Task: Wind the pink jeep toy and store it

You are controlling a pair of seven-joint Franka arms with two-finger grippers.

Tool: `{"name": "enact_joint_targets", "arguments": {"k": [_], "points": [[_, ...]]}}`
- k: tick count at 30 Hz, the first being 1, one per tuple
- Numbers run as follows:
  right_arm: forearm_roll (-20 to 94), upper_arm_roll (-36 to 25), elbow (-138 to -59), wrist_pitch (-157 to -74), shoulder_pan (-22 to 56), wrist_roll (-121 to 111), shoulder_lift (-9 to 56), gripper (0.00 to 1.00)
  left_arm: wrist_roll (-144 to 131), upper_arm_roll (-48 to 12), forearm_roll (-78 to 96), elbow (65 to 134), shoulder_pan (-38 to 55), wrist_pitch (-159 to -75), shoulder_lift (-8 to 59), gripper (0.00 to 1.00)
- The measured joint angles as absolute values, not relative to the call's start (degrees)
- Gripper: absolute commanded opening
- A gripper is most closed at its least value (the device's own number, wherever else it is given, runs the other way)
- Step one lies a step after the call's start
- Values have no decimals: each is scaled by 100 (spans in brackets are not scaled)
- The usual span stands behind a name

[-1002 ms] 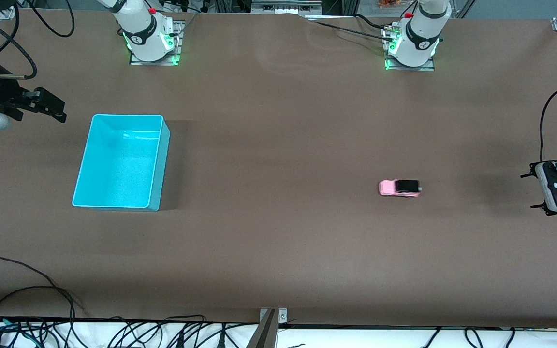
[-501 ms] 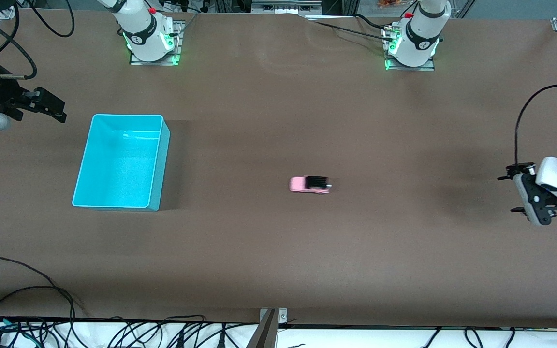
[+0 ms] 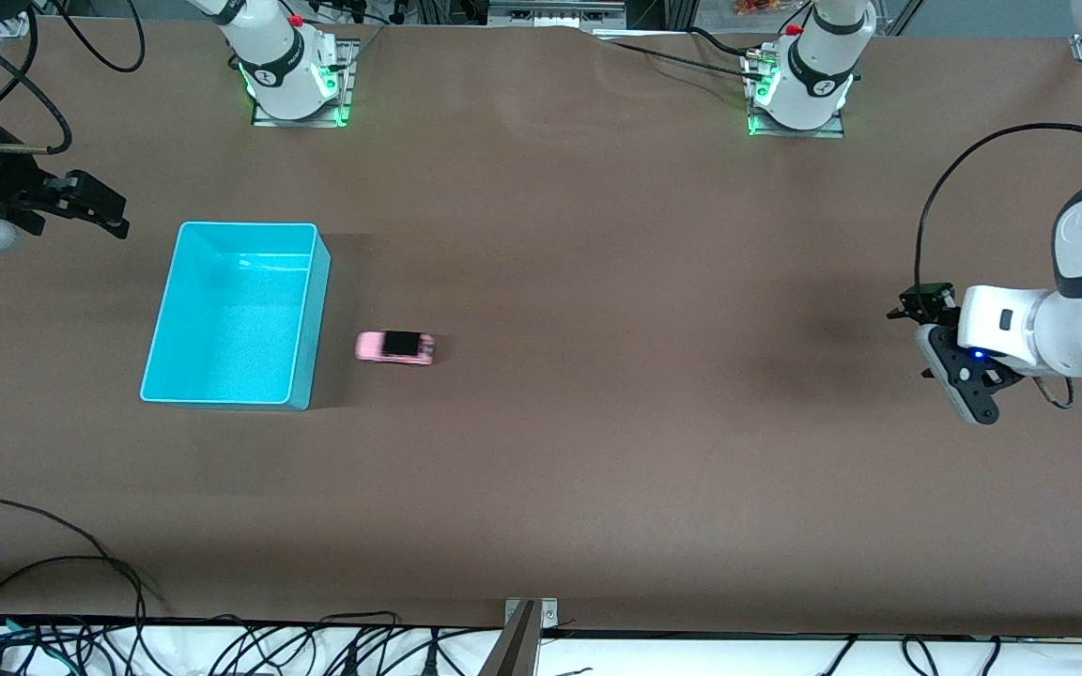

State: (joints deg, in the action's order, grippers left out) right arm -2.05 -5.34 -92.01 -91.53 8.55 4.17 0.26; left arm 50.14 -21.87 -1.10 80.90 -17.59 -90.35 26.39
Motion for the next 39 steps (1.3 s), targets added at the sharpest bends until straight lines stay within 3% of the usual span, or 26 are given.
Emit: {"name": "enact_joint_targets", "arguments": {"k": [21, 39], "points": [[-204, -523, -9201, -8697, 864, 296, 35, 100, 2304, -2946, -111, 8090, -1698, -8703, 2297, 100], [287, -434, -9205, -8788, 1044, -3065, 435, 100, -181, -2989, -792, 8091, -952, -8690, 2033, 100]]}}
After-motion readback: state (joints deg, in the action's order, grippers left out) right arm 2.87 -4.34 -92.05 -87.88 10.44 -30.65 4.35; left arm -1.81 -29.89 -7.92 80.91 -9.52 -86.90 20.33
